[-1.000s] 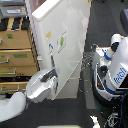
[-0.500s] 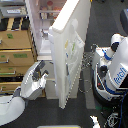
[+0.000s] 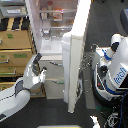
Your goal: Opening the fridge
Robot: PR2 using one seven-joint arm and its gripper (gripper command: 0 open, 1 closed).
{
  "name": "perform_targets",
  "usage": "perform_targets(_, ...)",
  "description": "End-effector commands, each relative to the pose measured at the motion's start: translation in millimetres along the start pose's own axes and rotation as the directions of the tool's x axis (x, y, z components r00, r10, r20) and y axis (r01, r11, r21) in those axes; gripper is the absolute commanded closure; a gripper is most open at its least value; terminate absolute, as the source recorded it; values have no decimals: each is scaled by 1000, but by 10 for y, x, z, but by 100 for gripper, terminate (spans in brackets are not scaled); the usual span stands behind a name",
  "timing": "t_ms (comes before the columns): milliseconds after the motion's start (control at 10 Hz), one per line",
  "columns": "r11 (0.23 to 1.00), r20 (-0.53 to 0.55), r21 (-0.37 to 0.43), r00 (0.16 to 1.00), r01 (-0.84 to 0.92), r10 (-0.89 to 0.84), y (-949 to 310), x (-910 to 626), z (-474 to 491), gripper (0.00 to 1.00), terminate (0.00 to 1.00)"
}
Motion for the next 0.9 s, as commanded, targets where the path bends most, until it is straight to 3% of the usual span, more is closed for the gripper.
perform_targets(100,909,-557,397,754,-125,347,2691,-972,-4457,0,0)
perform_targets(200,911,-582,401,742,-93,332,2224,-616,-4485,0,0)
perform_targets(300,946,-574,324,788,-31,222,964,256,-4104,0,0)
perform_targets(500,981,-518,193,852,34,72,-145,908,-3482,0,0)
perform_targets(900,983,-451,100,888,155,-94,-1359,1417,-2800,0,0)
